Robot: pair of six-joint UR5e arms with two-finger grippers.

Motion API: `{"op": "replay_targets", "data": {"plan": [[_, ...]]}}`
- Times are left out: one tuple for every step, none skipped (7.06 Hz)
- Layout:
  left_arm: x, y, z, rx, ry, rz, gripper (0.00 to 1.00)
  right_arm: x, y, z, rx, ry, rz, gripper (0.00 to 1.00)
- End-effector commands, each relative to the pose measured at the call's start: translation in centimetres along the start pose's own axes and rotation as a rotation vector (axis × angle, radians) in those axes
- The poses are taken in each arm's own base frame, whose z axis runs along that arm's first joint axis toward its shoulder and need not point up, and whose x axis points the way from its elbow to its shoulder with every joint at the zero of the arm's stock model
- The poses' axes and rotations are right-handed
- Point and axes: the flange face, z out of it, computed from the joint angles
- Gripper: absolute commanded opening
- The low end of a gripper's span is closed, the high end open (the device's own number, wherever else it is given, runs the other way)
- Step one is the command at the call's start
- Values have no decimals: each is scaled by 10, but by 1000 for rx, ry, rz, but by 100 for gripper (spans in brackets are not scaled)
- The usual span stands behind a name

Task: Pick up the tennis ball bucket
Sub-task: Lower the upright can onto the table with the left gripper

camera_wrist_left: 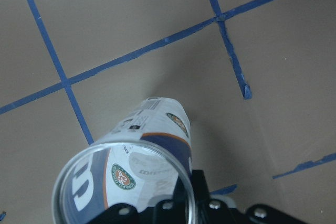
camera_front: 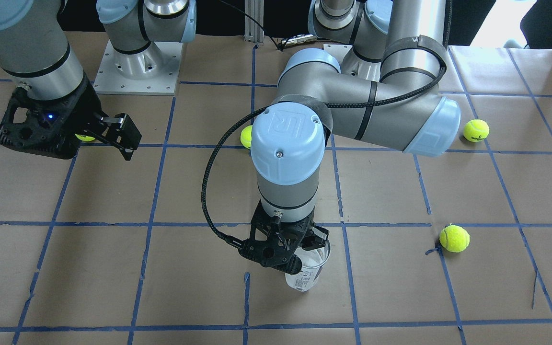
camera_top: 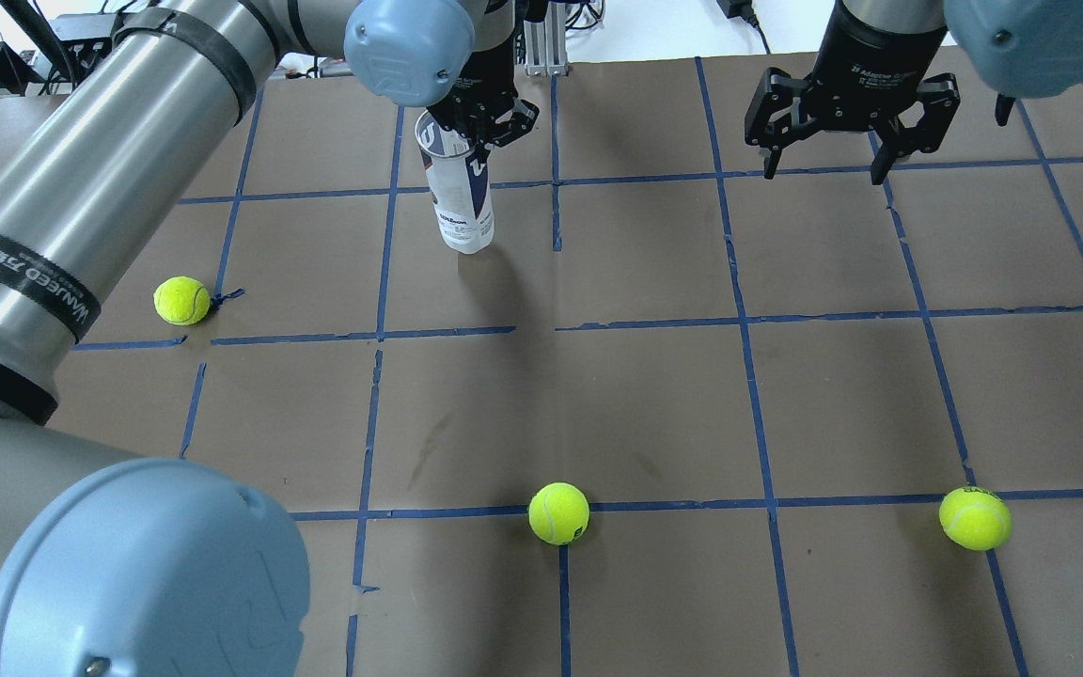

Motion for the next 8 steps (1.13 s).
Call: {"op": "replay_targets", "data": {"plan": [[0, 0, 0, -5, 2, -2, 22, 1, -1, 4, -7, 1, -1, 100], [0, 2, -3, -3, 4, -4, 27, 1, -1, 6, -11, 0, 1, 100], [0, 5, -12, 9, 4, -7, 38, 1, -1, 6, -11, 0, -1, 100], [-4, 10, -25, 23, 3, -11, 76, 1, -1, 6, -11, 0, -1, 100], [-12, 27, -54, 8, 4, -19, 87, 1, -1, 6, -9, -1, -1, 100], [-25, 59, -103, 9, 4, -30, 87, 1, -1, 6, -9, -1, 1, 100], [-46, 90, -132, 1, 4, -61, 87, 1, -1, 6, -9, -1, 1, 100], [-68, 108, -140, -18, 9, -101, 88, 2, -2, 7, -11, 0, 1, 100]]}}
